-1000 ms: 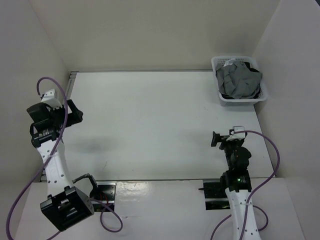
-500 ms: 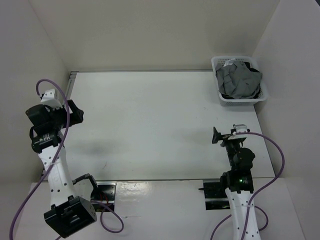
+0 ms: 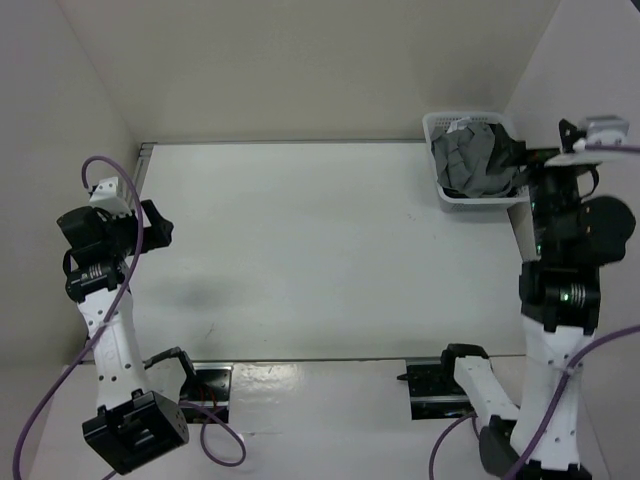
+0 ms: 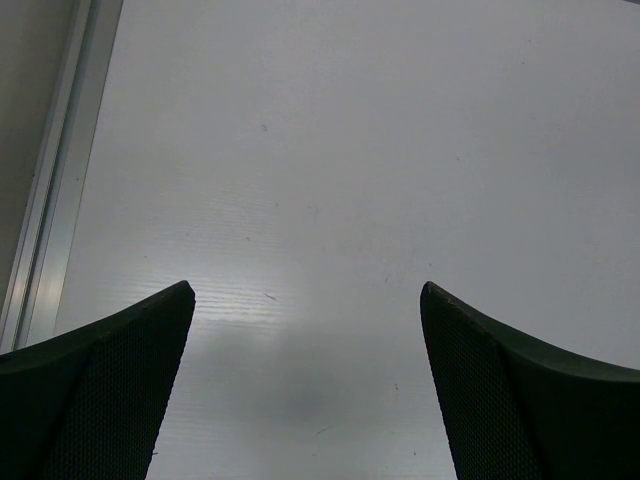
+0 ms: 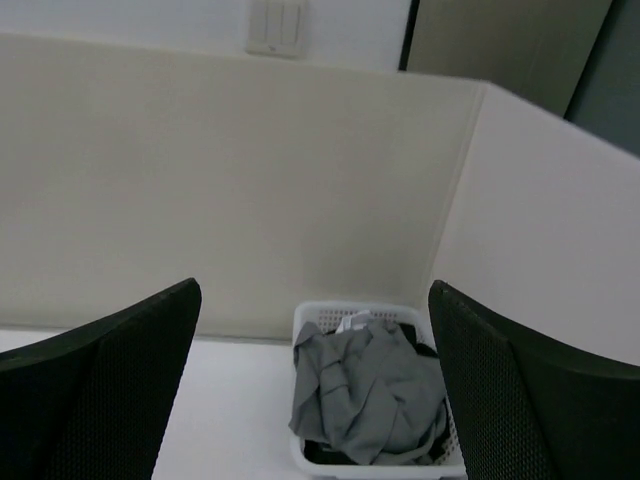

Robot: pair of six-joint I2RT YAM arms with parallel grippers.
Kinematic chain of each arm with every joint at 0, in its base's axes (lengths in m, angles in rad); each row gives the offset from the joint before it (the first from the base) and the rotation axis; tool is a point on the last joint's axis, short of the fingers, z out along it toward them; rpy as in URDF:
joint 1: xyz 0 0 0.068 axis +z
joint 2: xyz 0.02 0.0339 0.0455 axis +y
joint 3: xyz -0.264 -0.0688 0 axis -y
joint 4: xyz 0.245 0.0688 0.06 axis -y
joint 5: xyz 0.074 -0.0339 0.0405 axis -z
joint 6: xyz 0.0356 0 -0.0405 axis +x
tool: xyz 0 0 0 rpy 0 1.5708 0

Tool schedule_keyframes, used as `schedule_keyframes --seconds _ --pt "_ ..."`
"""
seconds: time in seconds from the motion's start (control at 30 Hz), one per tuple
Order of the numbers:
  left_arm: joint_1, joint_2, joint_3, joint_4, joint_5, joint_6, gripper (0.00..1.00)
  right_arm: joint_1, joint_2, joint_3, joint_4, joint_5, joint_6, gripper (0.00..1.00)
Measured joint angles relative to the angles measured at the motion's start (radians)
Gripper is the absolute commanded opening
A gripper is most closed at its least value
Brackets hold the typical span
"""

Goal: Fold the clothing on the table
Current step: Grab the skirt from the pile

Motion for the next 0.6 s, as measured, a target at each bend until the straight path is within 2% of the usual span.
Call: schedule_keyframes --seconds 0.07,0.27,0.4,0.47,0.6 --pt "0.0 -0.002 0.0 -0.001 0.0 0.001 0.99 -0.004 0.123 0.097 -0.042 0.02 0.013 0.98" --pt "0.0 -0.016 0.0 -0.006 -0.001 0.002 0.99 -0.037 0.445 0.141 -0.194 0.013 0.072 0.98" --pt "0.0 -0.003 0.0 -0.007 0.0 0.005 0.99 -0.052 0.838 0.299 -0.325 -0.017 0.108 0.98" --pt "-0.002 0.01 0.0 -0.008 0.0 0.009 0.99 -0.053 0.982 0.336 -0.361 0.002 0.119 0.98" --pt "-0.008 0.026 0.0 -0.017 -0.008 0.022 0.99 -0.053 1.152 0.357 -0.425 0.058 0.128 0.98"
